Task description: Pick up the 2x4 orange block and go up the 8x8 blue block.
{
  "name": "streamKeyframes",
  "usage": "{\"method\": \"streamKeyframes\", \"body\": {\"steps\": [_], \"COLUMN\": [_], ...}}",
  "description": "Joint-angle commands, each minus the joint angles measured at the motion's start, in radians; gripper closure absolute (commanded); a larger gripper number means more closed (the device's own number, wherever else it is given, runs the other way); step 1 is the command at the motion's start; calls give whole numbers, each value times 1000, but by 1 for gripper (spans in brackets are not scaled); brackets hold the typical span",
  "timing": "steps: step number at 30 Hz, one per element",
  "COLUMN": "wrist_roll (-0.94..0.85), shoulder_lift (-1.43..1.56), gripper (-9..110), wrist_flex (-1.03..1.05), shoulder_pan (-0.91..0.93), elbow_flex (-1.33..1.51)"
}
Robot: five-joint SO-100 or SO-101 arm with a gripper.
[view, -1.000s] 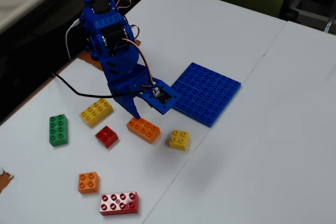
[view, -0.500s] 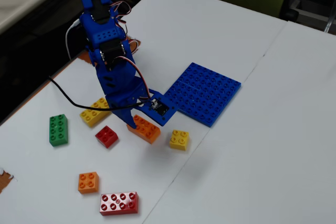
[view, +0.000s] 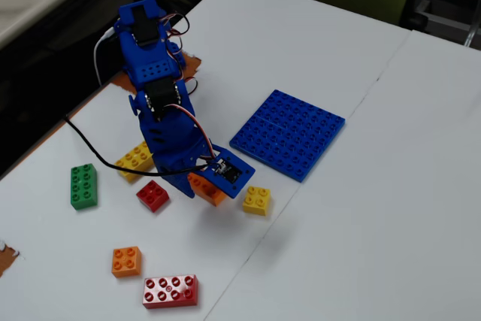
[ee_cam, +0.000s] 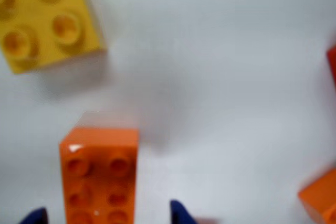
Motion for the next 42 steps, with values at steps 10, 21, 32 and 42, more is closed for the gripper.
{"method": "streamKeyframes", "body": {"steps": [10, 21, 32, 42], "wrist_roll": [23, 38, 80, 100], "shoulder_lift": [-25, -44, -58, -61], "gripper": [72, 72, 72, 76], "wrist_flex": [2, 29, 25, 12], "shoulder_pan": [9, 3, -8, -17], "elbow_flex": [-46, -46, -46, -46]}}
